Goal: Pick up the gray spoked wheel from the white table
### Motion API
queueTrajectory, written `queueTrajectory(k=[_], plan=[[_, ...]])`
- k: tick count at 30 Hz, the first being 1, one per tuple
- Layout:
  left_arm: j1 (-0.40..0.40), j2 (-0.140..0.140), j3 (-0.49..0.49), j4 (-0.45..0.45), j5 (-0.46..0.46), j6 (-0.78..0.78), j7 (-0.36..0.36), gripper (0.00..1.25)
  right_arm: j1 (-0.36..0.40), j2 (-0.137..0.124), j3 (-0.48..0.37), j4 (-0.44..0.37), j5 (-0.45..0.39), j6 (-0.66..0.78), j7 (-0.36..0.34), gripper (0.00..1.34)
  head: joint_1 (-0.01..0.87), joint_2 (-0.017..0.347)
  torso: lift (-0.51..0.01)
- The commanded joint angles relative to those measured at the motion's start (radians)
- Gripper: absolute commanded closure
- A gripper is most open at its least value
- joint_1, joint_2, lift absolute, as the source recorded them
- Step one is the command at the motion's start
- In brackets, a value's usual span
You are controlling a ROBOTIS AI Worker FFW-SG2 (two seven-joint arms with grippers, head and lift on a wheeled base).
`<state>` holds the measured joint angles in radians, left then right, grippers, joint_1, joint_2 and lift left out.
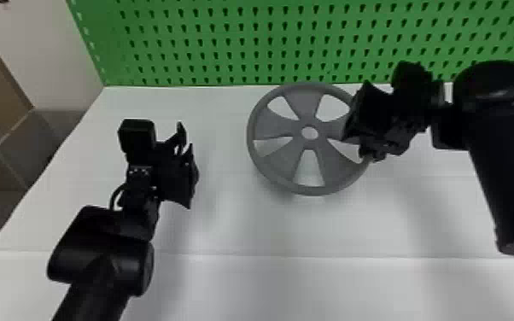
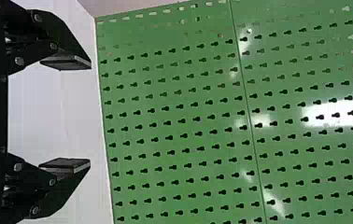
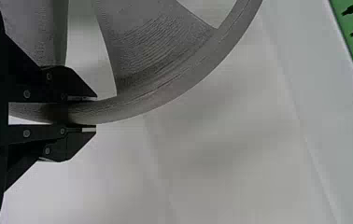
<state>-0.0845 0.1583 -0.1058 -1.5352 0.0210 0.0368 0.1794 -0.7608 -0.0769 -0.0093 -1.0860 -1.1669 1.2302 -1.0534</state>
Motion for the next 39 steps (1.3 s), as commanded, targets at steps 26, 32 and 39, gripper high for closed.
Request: queueTrajectory(k=[26, 32, 39], plan=[[0.043, 0.0, 0.054, -0.069, 0.028, 0.0, 0.0, 0.5, 0.247, -0.029, -0.012, -0.33, 0.736, -0.439, 0.958, 1.09, 0.779, 0.107, -0.07], [0.048, 0.0, 0.061, -0.079, 0.036, -0.002, 0.0, 0.5, 0.296, -0.032, 0.0, -0.327, 0.837, -0.581, 1.055, 1.09, 0.779, 0.107, -0.07], [0.052, -0.002, 0.063, -0.079, 0.046, -0.008, 0.0, 0.5, 0.364, -0.017, 0.032, -0.293, 0.921, -0.879, 1.081, 1.09, 0.779, 0.107, -0.07]])
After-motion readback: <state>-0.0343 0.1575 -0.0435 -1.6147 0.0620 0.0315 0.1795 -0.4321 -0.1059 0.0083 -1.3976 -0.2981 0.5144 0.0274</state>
